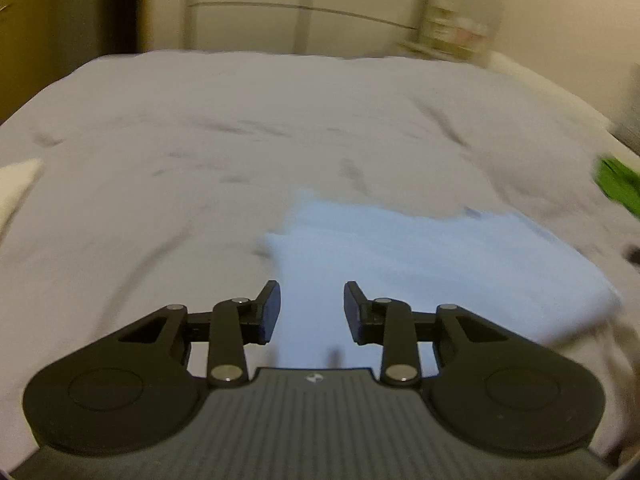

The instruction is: Fold clothes

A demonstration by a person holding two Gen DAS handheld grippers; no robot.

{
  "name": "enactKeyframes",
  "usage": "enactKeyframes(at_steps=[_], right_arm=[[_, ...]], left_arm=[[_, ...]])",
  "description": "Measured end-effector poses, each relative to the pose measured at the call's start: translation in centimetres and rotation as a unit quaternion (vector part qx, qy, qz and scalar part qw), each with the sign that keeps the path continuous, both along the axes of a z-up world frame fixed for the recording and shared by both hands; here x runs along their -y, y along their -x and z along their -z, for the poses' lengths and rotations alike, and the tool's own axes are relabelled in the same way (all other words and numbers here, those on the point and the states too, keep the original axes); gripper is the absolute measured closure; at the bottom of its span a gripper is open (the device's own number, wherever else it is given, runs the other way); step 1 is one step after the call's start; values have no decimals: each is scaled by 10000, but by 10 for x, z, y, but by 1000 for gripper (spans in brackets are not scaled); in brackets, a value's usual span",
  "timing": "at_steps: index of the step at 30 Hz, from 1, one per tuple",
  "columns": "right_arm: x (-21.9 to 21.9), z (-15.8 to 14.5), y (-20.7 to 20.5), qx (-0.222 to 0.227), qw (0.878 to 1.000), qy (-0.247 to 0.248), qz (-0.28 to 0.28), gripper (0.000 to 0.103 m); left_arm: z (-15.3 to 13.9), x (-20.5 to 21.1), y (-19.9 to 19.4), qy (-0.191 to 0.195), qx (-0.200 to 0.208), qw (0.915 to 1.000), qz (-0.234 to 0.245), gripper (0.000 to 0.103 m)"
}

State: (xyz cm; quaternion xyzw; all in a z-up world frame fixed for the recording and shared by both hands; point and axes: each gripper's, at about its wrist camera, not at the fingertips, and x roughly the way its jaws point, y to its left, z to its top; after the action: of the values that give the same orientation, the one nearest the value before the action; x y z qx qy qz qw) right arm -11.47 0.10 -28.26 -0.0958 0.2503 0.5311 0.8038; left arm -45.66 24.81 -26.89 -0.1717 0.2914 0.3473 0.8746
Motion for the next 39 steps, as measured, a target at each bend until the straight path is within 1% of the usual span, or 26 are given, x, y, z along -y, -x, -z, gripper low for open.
enactKeyframes(at_steps=[2, 4, 6, 7, 8, 9, 11, 13, 14, 16, 18, 21, 23, 24, 25, 26, 28, 29, 30, 31, 33, 35, 36, 37, 38, 39], right_arm=[[-11, 8, 27, 73, 9997, -65, -207, 63], [-25, 23, 53, 340, 9984, 27, -446, 65], [-38, 46, 69, 860, 9940, 392, -557, 68], [-40, 58, 69, 1123, 9904, 656, -468, 67], [-41, 70, 66, 1330, 9863, 902, -376, 67], [-36, 77, 56, 1267, 9861, 1035, -279, 68], [-26, 77, 38, 842, 9909, 1044, -151, 65], [-17, 77, 19, 416, 9936, 1050, -22, 61], [-13, 75, 12, 239, 9942, 1046, 37, 61], [-19, 55, 20, 209, 9949, 982, 115, 60], [-29, 35, 28, 208, 9970, 752, -11, 61], [-53, 16, 41, 244, 9975, 399, -526, 61], [-81, 23, 51, 304, 9928, 619, -984, 62], [-94, 30, 54, 331, 9893, 786, -1182, 69], [-107, 40, 55, 364, 9865, 1005, -1244, 71], [-118, 50, 50, 397, 9848, 1215, -1179, 71], [-129, 62, 31, 456, 9864, 1349, -818, 73], [-134, 68, 21, 479, 9870, 1405, -620, 73], [-135, 69, 8, 474, 9882, 1412, -346, 65], [-135, 70, -5, 449, 9889, 1414, -86, 60], [-126, 65, -22, 239, 9899, 1371, 281, 64], [-108, 53, -17, 239, 9922, 1156, 409, 65], [-94, 49, -13, 186, 9938, 1018, 408, 64], [-86, 45, -9, 148, 9950, 899, 397, 60], [-80, 44, -5, 112, 9960, 797, 392, 56], [-74, 45, 1, 98, 9962, 750, 429, 51]], left_arm=[[12, 24, -25, -287, -29, 9989, 365, 74], [31, 31, -48, -371, -212, 9977, 524, 74], [52, 31, -59, -435, -570, 9961, 519, 73], [61, 26, -57, -348, -645, 9960, 503, 72], [66, 21, -50, -228, -547, 9969, 526, 72], [67, 19, -43, -172, -486, 9974, 498, 73], [67, 19, -35, -502, -831, 9949, 256, 73], [60, 14, -26, -500, -910, 9945, 106, 77], [55, 12, -23, -482, -924, 9946, 25, 81], [37, 16, -23, -636, -948, 9935, 4, 83], [22, 20, -36, -763, -887, 9929, 213, 83], [14, 26, -71, -644, -726, 9914, 877, 83], [21, 27, -99, -545, -759, 9866, 1336, 82], [31, 24, -112, -464, -854, 9850, 1424, 82], [42, 19, -124, -372, -976, 9838, 1454, 82], [52, 12, -133, -336, -1089, 9838, 1385, 81], [68, -8, -141, -353, -1248, 9857, 1078, 81], [70, -20, -140, -303, -1191, 9883, 899, 93], [71, -31, -138, -206, -1082, 9912, 729, 97], [68, -41, -131, -155, -1016, 9936, 468, 96], [60, -47, -115, -410, -1073, 9934, 25, 94], [46, -41, -98, -722, -978, 9925, -144, 93], [40, -38, -88, -718, -832, 9938, -148, 89], [35, -34, -76, -688, -700, 9950, -162, 85], [32, -32, -69, -684, -647, 9953, -205, 75], [30, -33, -66, -694, -640, 9952, -259, 72]])
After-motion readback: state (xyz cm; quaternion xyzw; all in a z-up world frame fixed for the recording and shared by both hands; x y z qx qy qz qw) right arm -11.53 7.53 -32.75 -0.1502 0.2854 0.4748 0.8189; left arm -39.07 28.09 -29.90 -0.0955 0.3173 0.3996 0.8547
